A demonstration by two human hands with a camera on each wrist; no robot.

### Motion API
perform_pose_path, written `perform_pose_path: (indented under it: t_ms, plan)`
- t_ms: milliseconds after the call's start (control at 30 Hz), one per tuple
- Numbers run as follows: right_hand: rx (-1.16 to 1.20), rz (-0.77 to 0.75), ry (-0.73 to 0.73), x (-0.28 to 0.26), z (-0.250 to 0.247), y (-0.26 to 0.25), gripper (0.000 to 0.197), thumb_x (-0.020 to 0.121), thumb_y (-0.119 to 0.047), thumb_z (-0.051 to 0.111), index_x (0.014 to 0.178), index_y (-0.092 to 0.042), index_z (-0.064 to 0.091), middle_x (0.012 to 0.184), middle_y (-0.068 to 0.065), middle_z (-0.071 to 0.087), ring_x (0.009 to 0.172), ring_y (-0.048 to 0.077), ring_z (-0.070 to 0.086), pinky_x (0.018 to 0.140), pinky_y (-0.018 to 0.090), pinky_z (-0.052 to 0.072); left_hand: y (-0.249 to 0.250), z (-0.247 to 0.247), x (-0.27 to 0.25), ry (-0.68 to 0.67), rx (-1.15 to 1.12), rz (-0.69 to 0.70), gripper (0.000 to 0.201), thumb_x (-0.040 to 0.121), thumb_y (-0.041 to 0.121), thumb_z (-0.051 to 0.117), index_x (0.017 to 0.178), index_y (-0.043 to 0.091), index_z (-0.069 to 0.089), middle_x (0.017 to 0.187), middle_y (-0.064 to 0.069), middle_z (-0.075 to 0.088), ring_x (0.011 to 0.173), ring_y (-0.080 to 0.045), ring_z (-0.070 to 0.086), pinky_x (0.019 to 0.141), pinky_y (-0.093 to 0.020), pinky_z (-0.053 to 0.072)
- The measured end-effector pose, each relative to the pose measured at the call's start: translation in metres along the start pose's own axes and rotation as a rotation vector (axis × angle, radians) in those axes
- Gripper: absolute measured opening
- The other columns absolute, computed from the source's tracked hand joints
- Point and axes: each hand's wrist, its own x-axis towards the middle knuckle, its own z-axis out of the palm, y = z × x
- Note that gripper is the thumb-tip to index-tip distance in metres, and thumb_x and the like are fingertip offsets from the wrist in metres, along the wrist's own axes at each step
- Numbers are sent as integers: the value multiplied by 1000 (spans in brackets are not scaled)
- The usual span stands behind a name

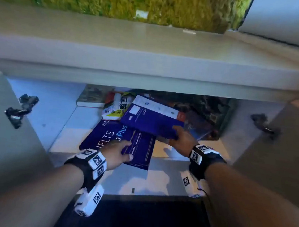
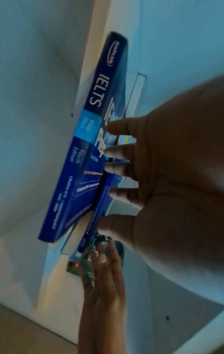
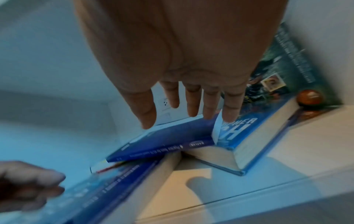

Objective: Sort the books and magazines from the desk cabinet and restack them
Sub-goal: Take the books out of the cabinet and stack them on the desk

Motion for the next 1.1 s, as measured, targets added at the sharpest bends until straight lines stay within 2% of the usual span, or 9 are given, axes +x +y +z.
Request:
perform_pose_path:
  t_ms: [133,233,467,633,733,833,933,1000,1100]
  plan:
    - [-303,-81,39,30,29,15,91,84,-56,66,159,-27,22,162,12,27,146,39,34,114,54,37,-13,43,25,-20,342,-46,107,73,82,52,157,45,-2,169,-4,-10,156,-28,-5,124,-54,6]
    - [-469,-104,69,42,45,21,95,83,-61,64,159,-36,13,163,6,23,147,37,28,113,61,30,-23,67,30,21,442,-45,107,76,77,55,154,48,-12,167,-3,-23,154,-28,-19,121,-59,-7]
    - [-640,-227,26,41,35,7,81,90,-60,55,157,-28,22,150,12,34,135,43,36,107,56,43,-26,74,30,154,404,-2,81,96,47,54,154,49,-2,168,1,-17,154,-24,-18,122,-56,-10]
    - [-611,-393,60,9,30,-24,67,97,-51,48,154,-22,31,142,11,45,125,37,46,93,44,48,-55,77,17,216,429,123,74,97,47,52,153,53,4,169,6,-13,154,-18,-17,122,-52,-14]
    - [-607,-488,39,-19,29,-47,53,97,-49,48,143,-23,44,131,10,54,117,35,54,89,44,52,-73,80,3,341,408,86,74,90,55,57,151,56,15,168,8,-11,154,-21,-19,122,-55,-13]
    - [-629,-582,-38,-43,43,-68,47,94,-48,48,134,-24,53,123,10,57,113,35,58,82,42,52,-86,86,-11,589,73,-102,71,77,51,66,144,47,42,166,2,6,154,-27,7,125,-48,12]
    - [-642,-618,-82,-64,74,-86,44,95,-46,49,128,-18,57,124,11,54,114,36,55,77,40,46,-83,92,-19,796,-834,-306,43,81,48,68,118,28,59,134,-11,51,124,-33,56,102,-46,47]
    - [-612,-629,-117,-66,87,-93,48,96,-51,48,128,-16,57,125,12,53,115,36,52,84,41,48,-66,91,-19,667,-1406,-394,42,89,65,57,113,30,56,117,-14,64,106,-36,68,96,-53,54]
    - [-429,-667,-309,-39,77,-95,52,98,-61,43,124,-21,63,118,9,62,109,30,59,92,41,51,-43,87,-11,467,-1658,-356,46,89,63,59,115,25,64,106,-14,76,100,-34,71,89,-52,58]
